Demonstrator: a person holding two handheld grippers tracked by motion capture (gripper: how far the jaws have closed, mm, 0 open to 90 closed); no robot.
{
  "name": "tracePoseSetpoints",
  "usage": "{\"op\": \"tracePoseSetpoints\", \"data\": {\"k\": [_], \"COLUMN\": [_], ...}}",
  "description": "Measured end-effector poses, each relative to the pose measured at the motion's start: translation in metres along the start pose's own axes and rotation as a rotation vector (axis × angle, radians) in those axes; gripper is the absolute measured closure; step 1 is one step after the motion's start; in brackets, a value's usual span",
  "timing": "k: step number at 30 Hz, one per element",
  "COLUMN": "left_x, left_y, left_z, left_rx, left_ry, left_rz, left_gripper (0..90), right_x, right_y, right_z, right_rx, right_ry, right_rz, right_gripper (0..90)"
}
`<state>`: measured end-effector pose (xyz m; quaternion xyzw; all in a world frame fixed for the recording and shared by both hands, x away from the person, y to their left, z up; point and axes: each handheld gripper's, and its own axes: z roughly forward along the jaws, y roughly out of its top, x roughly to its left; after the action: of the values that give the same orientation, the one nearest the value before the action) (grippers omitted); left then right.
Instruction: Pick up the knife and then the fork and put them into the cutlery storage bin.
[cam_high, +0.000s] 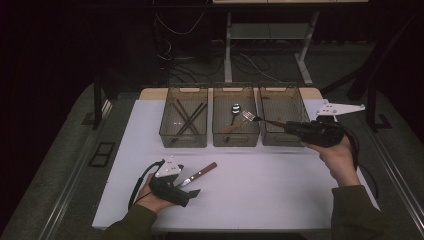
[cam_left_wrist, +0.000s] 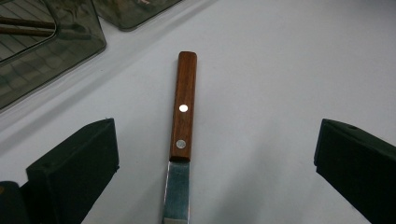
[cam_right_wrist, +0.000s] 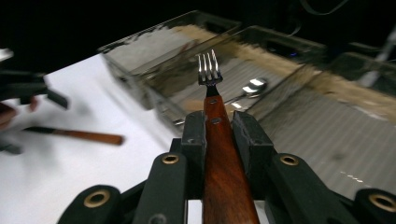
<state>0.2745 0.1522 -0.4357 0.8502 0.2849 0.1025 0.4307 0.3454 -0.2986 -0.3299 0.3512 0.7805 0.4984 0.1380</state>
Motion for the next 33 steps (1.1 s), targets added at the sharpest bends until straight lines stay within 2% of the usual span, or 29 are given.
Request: {"op": "tracePoseSetpoints", "data": {"k": [3,7,13,16,19,24,28,29,30,33], "left_x": [0.001,0.0,0.0,0.001,0.001,0.0,0.001,0.001,0.001,0.001], "left_y": [-0.001,-0.001,-0.001,-0.001,-0.001,-0.001,-0.002,-0.002,-0.002,-0.002], "left_z": [0.001,0.0,0.001,0.001,0.001,0.002,0.002,0.001,0.001,0.001], "left_rx": [0.002,0.004,0.005,0.006,0.007,0.009,0.011,0.012,0.01,0.008], "left_ry": [0.002,0.005,0.011,0.018,0.019,0.017,0.016,0.015,0.016,0.017], "left_rz": [-0.018,-0.005,-0.005,-0.001,-0.002,-0.001,0.001,0.002,0.002,0.001], "left_gripper": [0.0,0.0,0.0,0.0,0.0,0.0,0.0,0.0,0.0,0.0], "right_x": [-0.006,-0.019,-0.049,-0.066,-0.079,-0.092,-0.096,-0.097,-0.097,-0.098], "right_y": [0.004,0.008,0.01,0.007,0.002,-0.007,-0.011,-0.012,-0.012,-0.012], "right_z": [-0.003,-0.001,0.012,0.022,0.036,0.063,0.076,0.077,0.077,0.07], "right_rx": [-0.009,-0.013,0.006,0.037,0.07,0.162,0.181,0.186,0.18,0.158], "right_ry": [-0.059,-0.15,-0.278,-0.309,-0.31,-0.351,-0.364,-0.368,-0.372,-0.373], "right_rz": [0.009,0.026,0.106,0.15,0.202,0.226,0.23,0.228,0.228,0.227], "right_gripper": [75.5,75.5,75.5,75.4,75.4,75.3,74.9,72.2,61.1,44.7]}}
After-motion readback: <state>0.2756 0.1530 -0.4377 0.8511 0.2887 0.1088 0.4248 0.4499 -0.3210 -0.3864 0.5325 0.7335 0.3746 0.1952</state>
